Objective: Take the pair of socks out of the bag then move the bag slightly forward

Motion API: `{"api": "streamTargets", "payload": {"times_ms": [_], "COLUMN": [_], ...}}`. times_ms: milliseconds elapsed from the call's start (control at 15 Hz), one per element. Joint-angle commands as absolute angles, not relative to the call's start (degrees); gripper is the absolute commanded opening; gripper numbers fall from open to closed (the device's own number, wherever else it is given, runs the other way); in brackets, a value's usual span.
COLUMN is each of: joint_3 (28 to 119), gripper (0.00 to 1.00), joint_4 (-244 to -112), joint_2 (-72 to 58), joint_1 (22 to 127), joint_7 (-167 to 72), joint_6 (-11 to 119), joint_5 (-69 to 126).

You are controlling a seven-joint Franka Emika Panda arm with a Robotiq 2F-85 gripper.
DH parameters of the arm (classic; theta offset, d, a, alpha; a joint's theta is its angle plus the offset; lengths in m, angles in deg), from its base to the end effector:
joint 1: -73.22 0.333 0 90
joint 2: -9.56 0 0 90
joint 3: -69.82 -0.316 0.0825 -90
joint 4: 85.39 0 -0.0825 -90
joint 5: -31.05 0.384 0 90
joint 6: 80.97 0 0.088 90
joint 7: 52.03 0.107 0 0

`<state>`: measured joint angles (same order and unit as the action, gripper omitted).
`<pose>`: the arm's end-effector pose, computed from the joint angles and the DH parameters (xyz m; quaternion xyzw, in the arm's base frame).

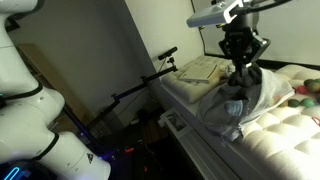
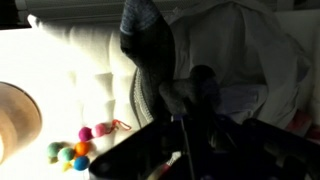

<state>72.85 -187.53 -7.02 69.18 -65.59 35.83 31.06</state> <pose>0.6255 -0.0753 0.3905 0.9982 0.0575 -0.0176 0.0044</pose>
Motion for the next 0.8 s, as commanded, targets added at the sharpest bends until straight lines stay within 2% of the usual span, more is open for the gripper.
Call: {"api": "streamTargets", "payload": {"times_ms": [0, 533, 667, 733], "joint_3": [74.5, 79.9, 82.1, 82.5], "gripper": [0.05, 0.05, 0.04, 0.04], "joint_4": [-189.2, -190.9, -190.2, -189.5], "joint_2": [-6.7, -6.1, -6.8, -6.9], "joint_1": [70.0, 72.6, 75.1, 76.4], "joint_7": [-56.3, -29.3, -20.2, -18.2], "joint_6": [44.2, 54.8, 52.9, 47.1], "joint_5": [25.7, 11.3, 4.0, 0.8]}}
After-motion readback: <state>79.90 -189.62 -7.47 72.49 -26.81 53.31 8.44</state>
